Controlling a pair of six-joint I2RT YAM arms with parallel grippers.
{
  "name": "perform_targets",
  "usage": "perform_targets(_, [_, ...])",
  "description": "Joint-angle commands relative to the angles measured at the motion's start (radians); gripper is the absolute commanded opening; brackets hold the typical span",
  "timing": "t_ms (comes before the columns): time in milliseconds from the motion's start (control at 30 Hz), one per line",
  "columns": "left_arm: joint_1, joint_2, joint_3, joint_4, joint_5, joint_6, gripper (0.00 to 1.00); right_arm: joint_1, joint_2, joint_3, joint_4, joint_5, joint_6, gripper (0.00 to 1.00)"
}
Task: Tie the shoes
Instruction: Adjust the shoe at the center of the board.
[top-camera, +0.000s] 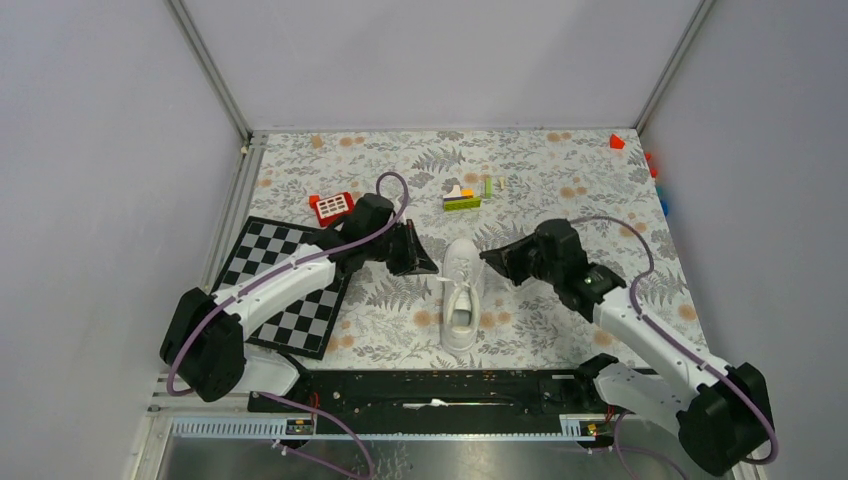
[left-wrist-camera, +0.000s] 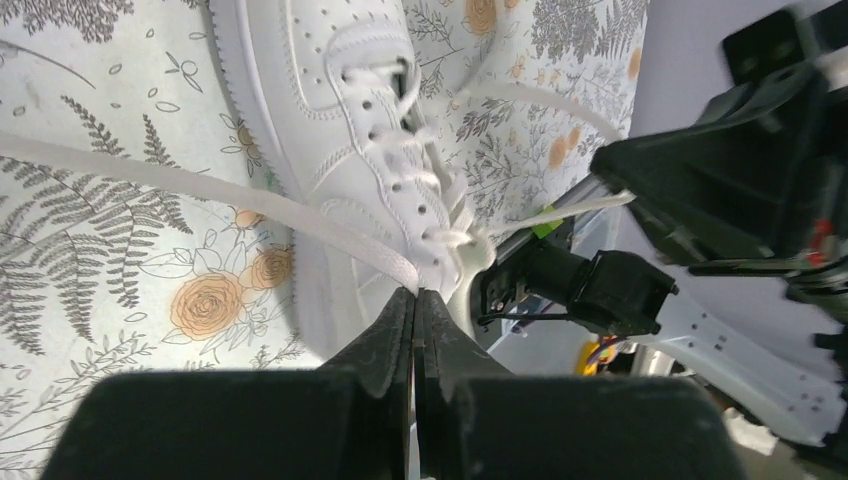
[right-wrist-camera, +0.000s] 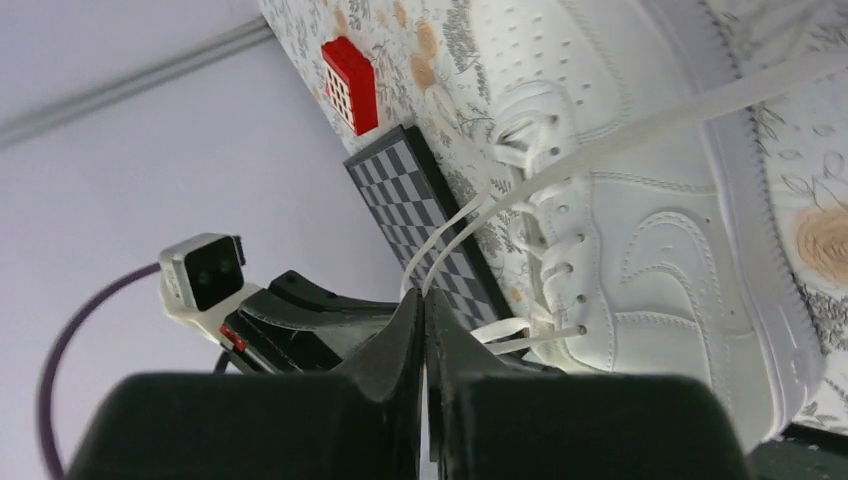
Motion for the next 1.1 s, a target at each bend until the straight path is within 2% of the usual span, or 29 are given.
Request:
perform_targets(0, [-0.006,-0.027,0.065,-0.056,-0.029,0.138,0.0,0.001,0.12,0.205,-0.121,0.028,-0.338,0.0])
perform_targets(133, [-0.008,-0.015,0.079,-0.057,-0.034,0.187,0.0,0.029,0.291,0.423,-0.233,-0.031,-0.565,0.0])
perform_targets(233, [-0.011,0.007,0.084,-0.057,-0.037,0.208,0.0,0.051,0.384,0.516,-0.293,-0.064,-0.661,0.0])
perform_targets(267, [-0.012,0.016,0.084,-0.057,-0.038,0.209,0.0,0.06,0.394,0.535,-0.307,-0.065,-0.682,0.04])
perform_targets(400, [-0.013,0.042,0.083,-0.039,-0.043,0.189,0.0,0.072,0.42,0.566,-0.345,-0.065,-0.751,0.36])
perform_targets(433, [-0.012,0.054,0.083,-0.026,-0.043,0.174,0.0,0.07,0.437,0.605,-0.423,-0.042,-0.84,0.54])
perform_targets(600, [-0.012,0.08,0.093,-0.026,-0.044,0.166,0.0,0.068,0.432,0.644,-0.563,0.007,-0.978,0.77])
perform_targets(767, [-0.013,0.086,0.101,-0.03,-0.041,0.169,0.0,0.068,0.363,0.602,-0.638,0.078,-1.048,0.9])
perform_targets(1067, [-0.012,0.096,0.128,-0.054,-0.046,0.179,0.0,0.068,0.277,0.499,-0.683,0.082,-1.065,0.93])
